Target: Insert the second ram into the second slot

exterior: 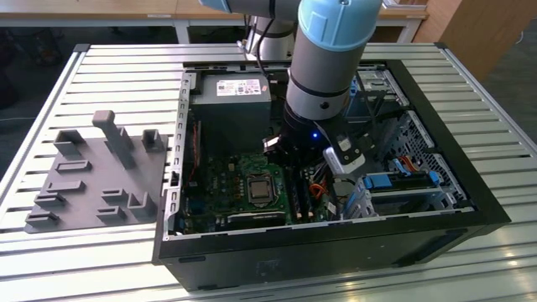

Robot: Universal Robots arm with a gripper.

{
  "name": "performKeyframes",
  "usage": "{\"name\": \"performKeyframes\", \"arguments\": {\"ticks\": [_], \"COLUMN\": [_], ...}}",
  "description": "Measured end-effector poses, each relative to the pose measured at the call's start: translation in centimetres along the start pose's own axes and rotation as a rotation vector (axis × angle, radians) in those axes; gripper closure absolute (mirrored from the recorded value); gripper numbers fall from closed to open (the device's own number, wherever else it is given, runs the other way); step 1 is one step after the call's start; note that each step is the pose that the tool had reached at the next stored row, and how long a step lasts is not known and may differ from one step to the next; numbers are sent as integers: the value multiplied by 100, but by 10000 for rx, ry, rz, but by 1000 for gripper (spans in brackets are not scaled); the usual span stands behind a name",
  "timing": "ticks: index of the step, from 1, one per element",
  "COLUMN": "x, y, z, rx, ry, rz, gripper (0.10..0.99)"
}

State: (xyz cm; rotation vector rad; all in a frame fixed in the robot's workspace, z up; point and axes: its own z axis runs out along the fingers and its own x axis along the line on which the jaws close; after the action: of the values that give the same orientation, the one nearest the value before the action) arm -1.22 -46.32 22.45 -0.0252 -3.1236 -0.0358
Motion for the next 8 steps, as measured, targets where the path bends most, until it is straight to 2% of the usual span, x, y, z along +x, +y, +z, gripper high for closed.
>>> {"name": "performKeyframes", "arguments": {"ticks": [8], "x": [2], "y": [2], "z": [-103], "rx": [3], "ry": [5], "rz": [0], "gripper": [980]}}
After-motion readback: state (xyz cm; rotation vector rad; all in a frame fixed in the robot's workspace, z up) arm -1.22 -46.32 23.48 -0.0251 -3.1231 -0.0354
